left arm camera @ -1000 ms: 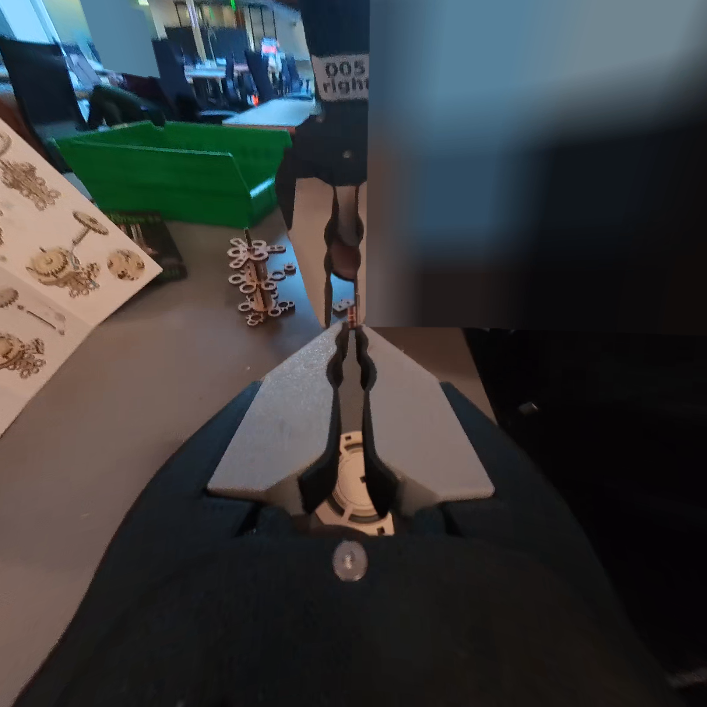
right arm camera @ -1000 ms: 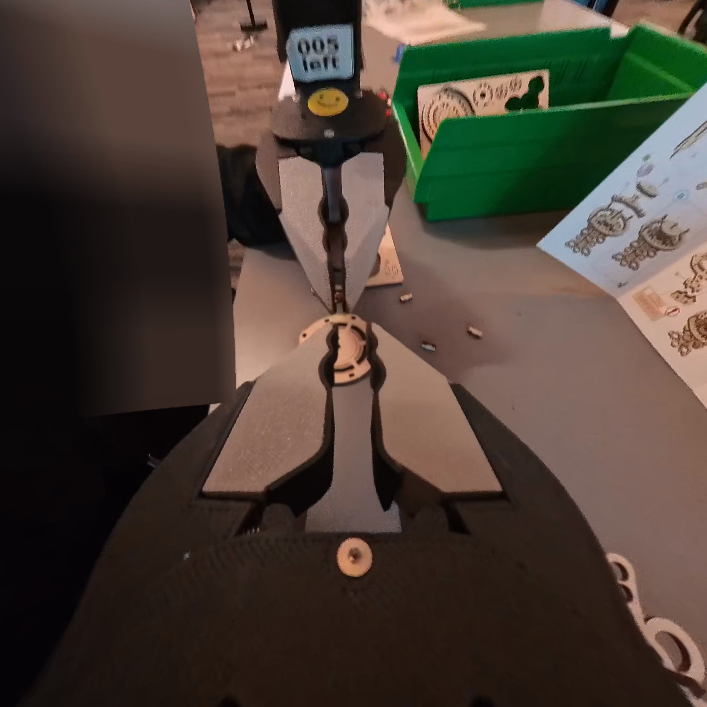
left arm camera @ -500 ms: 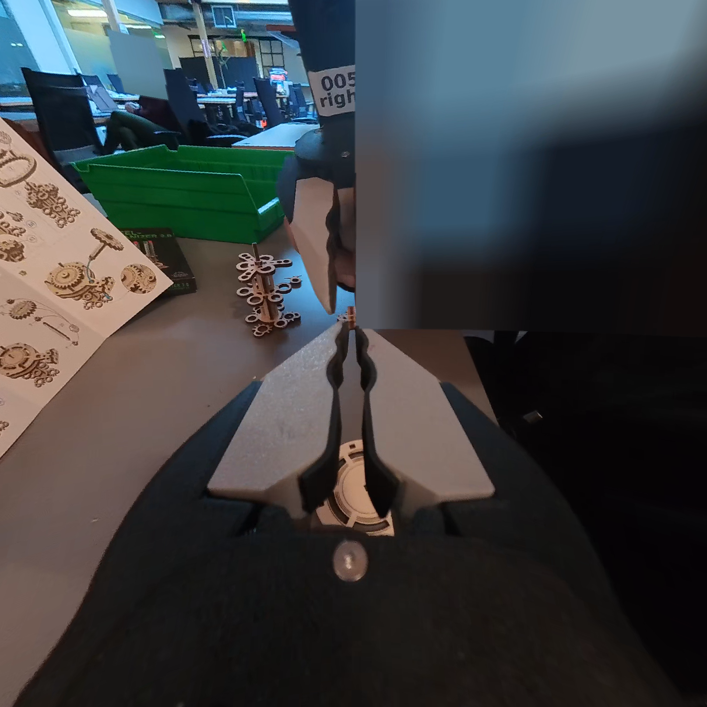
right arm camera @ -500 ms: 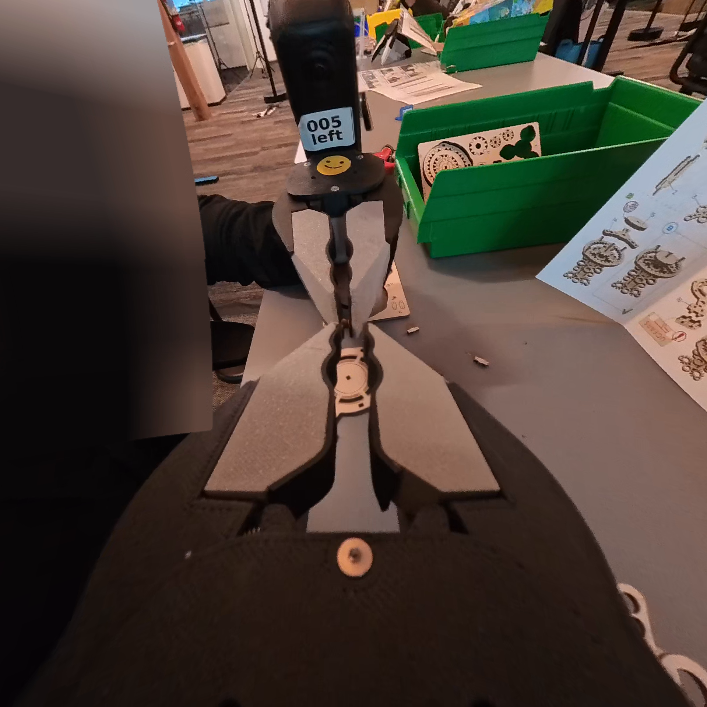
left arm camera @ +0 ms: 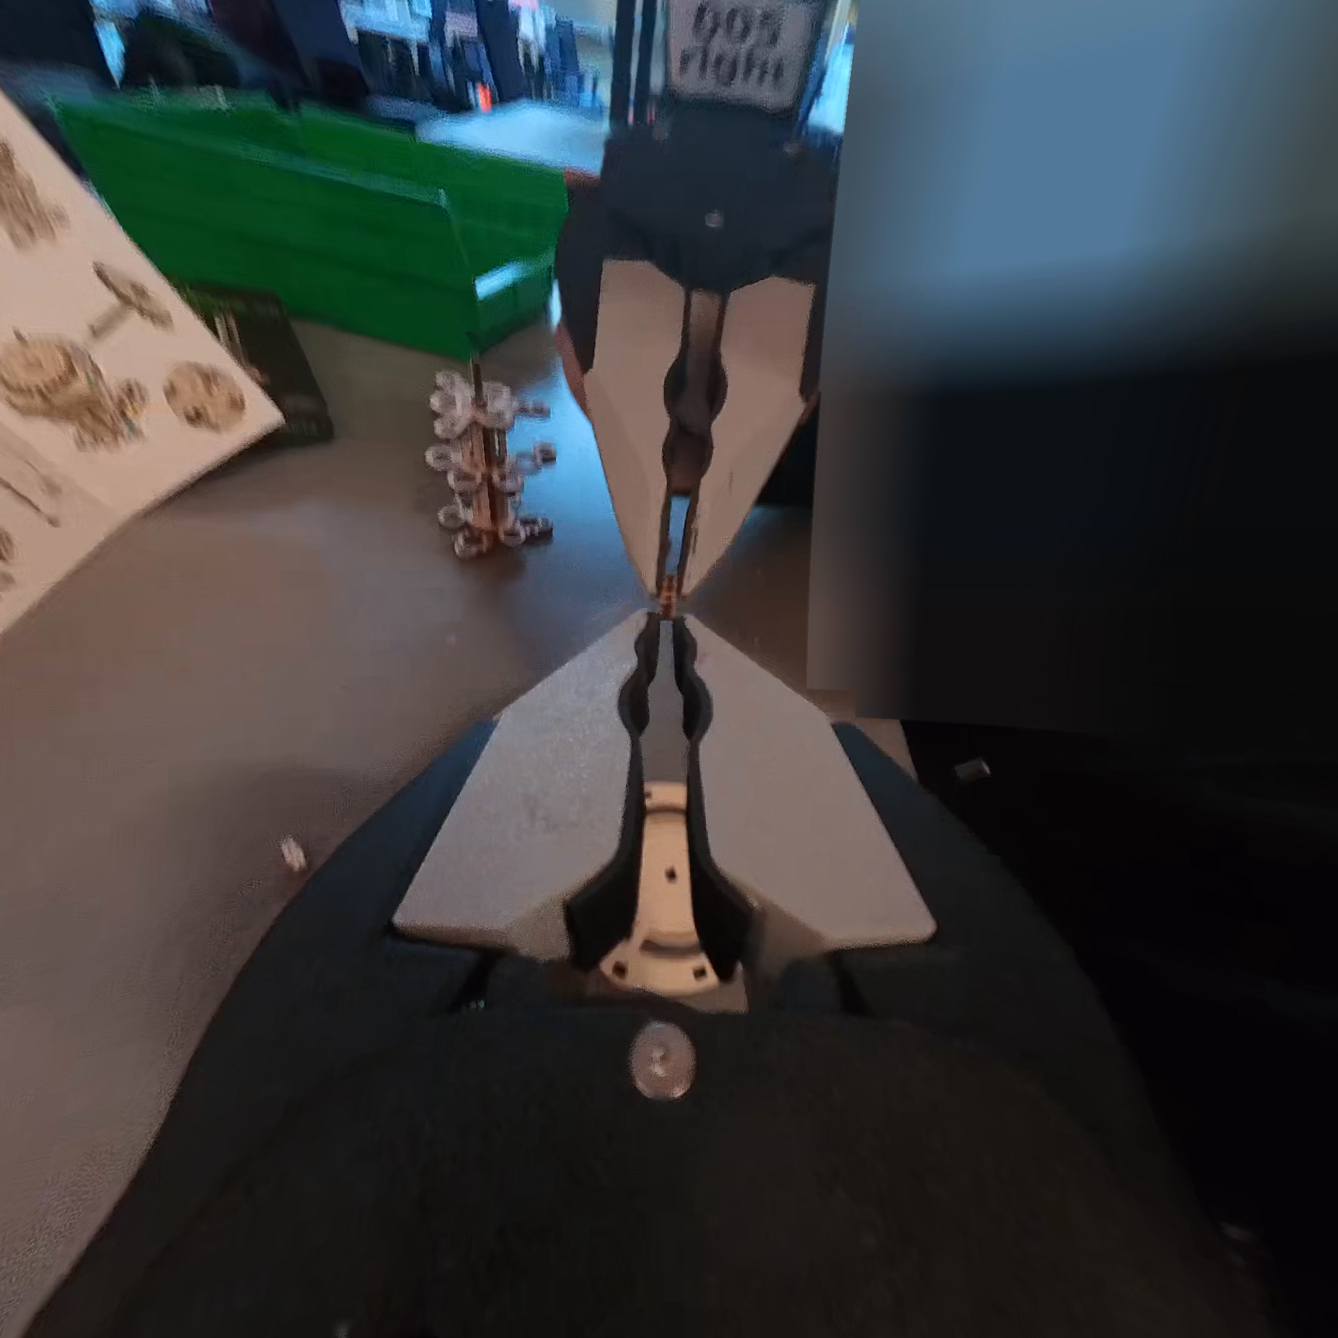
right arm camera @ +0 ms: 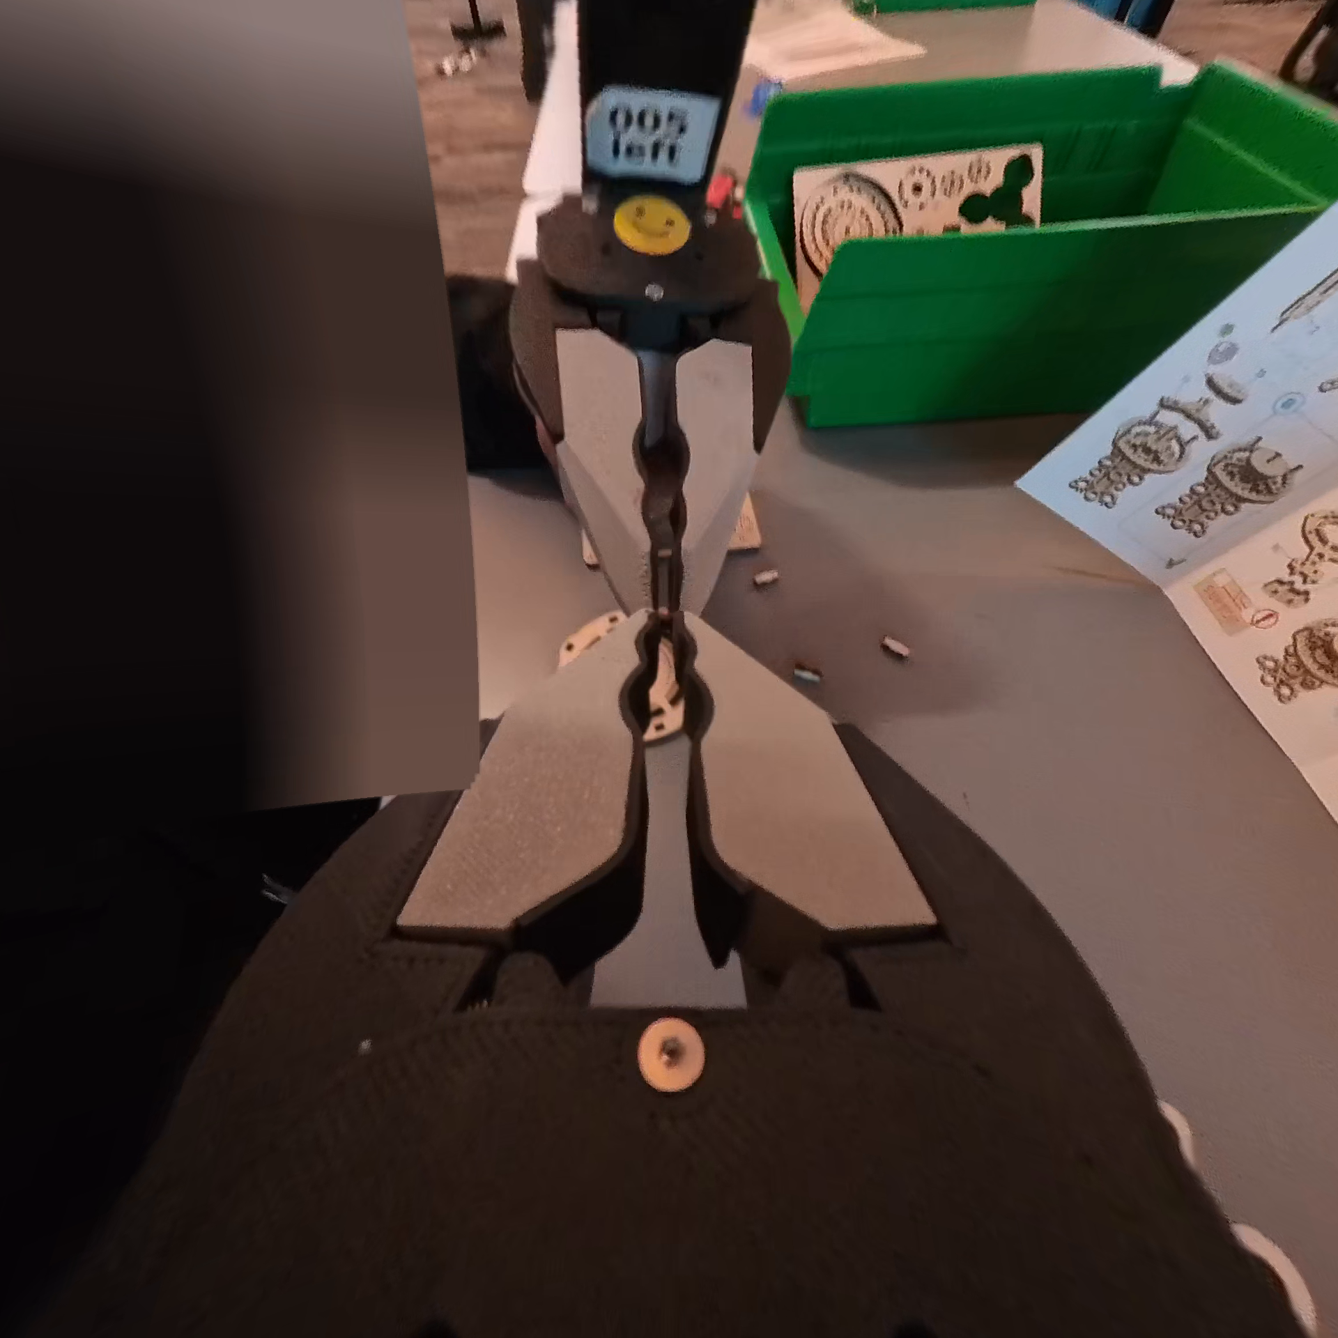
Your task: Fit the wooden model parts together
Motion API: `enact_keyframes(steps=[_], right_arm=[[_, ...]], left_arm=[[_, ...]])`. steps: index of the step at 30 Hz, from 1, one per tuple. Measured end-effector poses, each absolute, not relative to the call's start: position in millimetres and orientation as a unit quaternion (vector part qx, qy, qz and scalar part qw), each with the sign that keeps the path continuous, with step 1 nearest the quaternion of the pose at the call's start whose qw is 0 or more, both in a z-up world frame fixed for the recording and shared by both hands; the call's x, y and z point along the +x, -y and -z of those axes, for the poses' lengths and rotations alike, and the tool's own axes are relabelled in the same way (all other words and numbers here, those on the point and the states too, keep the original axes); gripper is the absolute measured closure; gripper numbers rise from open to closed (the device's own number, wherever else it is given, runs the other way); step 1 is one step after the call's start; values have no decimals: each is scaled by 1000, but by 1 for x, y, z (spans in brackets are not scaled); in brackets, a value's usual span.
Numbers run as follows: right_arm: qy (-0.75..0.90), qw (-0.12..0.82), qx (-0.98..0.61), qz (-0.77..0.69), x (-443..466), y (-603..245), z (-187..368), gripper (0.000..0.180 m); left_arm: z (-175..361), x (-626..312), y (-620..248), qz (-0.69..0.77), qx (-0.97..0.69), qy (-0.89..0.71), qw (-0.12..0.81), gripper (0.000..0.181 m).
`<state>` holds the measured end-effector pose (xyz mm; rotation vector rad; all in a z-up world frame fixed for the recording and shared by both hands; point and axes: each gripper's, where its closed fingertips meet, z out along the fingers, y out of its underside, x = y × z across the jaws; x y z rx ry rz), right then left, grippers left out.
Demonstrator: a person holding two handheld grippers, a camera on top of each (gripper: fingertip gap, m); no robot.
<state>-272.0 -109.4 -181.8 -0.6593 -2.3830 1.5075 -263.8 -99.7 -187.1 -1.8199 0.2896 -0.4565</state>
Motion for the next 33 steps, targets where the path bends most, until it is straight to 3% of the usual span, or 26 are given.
enact_keyframes(steps=[4, 10, 14, 33], right_arm=[[858, 103, -215, -454, -273, 113, 212, 180], [904, 74, -170, -386, -272, 119, 243, 180], [915, 59, -153, -370, -271, 121, 252, 180], [931, 38, -126, -342, -269, 121, 261, 180]], left_arm=[[232, -284, 117, 140, -863, -118, 471, 170], [261, -279, 126, 91, -899, -156, 399, 158], [263, -276, 128, 104, -900, -162, 390, 170], [265, -276, 128, 104, -902, -162, 387, 170]])
